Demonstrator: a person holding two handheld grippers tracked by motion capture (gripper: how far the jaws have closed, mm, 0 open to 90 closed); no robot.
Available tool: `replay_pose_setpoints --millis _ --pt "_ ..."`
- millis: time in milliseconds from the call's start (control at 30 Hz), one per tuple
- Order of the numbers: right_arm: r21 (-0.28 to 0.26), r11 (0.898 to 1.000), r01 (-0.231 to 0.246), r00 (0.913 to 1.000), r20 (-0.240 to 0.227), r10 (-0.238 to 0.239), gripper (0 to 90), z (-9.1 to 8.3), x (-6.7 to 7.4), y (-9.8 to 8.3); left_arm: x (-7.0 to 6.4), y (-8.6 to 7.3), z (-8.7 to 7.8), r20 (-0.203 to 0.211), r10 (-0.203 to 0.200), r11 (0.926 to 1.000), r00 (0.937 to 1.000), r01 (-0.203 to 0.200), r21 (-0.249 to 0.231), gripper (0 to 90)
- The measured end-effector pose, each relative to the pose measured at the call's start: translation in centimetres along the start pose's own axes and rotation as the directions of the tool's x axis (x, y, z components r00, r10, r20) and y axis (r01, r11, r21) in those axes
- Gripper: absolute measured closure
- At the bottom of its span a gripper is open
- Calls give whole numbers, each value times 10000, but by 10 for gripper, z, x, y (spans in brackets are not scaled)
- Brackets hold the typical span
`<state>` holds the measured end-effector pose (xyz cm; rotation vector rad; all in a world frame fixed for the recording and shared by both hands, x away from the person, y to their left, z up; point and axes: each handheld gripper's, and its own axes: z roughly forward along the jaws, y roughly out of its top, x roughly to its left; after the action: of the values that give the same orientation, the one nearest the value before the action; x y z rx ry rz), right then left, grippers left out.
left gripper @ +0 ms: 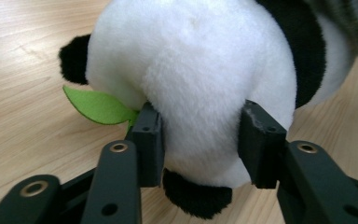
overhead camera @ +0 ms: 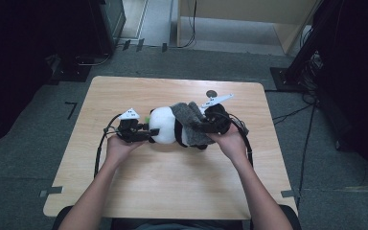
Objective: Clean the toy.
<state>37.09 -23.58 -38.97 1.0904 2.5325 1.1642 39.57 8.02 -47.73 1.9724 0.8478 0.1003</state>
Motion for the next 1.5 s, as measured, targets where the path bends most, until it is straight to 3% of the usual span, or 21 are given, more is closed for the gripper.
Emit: replay_pose_setpoints --millis 167,400,467,567,667,833,1133,1500 --pt "-120 9992 376 9977 -566 -382 760 2 25 5 -3 2 -2 -103 -177 9997 9998 178 143 589" --pt "220 9968 771 9934 -870 -749 759 41 54 7 -6 2 -3 -36 -334 9994 9994 334 78 589" --pt "238 9966 793 9925 -949 -768 758 54 59 8 -7 2 -3 35 -456 9990 9990 456 21 591" --pt "444 9943 974 9934 -644 -944 754 72 62 6 -9 2 -3 -109 -353 9994 9993 353 49 598" --pt "354 9933 1098 9925 -570 -1077 756 78 61 1 -8 1 -4 -113 -271 9996 9996 272 114 605" --pt "344 9918 1229 9924 23 -1231 756 62 55 -4 -7 1 -4 -58 -330 9994 9994 331 80 613" --pt "37 9967 812 9937 771 -812 753 15 35 -22 -8 1 -4 -21 -310 9995 9995 310 75 615" --pt "-32 9993 367 9866 1595 -357 754 -19 13 -39 -7 1 -3 42 -298 9996 9995 298 16 614"
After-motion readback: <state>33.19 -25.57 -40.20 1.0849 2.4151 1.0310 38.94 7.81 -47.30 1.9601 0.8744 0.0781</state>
